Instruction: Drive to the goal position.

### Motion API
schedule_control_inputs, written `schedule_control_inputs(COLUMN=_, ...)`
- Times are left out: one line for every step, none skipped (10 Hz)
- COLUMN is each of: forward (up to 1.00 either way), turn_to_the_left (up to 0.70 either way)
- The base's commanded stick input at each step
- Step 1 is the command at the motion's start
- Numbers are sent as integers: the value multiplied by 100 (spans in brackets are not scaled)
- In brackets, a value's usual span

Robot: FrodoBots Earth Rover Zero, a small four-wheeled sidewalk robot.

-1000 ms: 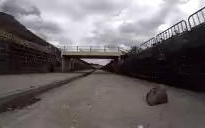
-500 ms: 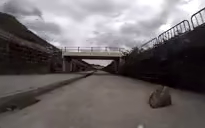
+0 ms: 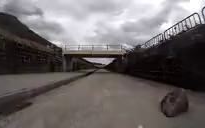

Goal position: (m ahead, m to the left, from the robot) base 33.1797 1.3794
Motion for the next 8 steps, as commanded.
schedule_control_inputs(forward=70, turn_to_the_left=0)
schedule_control_inputs(forward=70, turn_to_the_left=0)
schedule_control_inputs(forward=70, turn_to_the_left=-4)
schedule_control_inputs(forward=70, turn_to_the_left=-10)
schedule_control_inputs(forward=70, turn_to_the_left=-17)
schedule_control_inputs(forward=70, turn_to_the_left=-35)
schedule_control_inputs(forward=70, turn_to_the_left=-35)
schedule_control_inputs(forward=70, turn_to_the_left=-35)
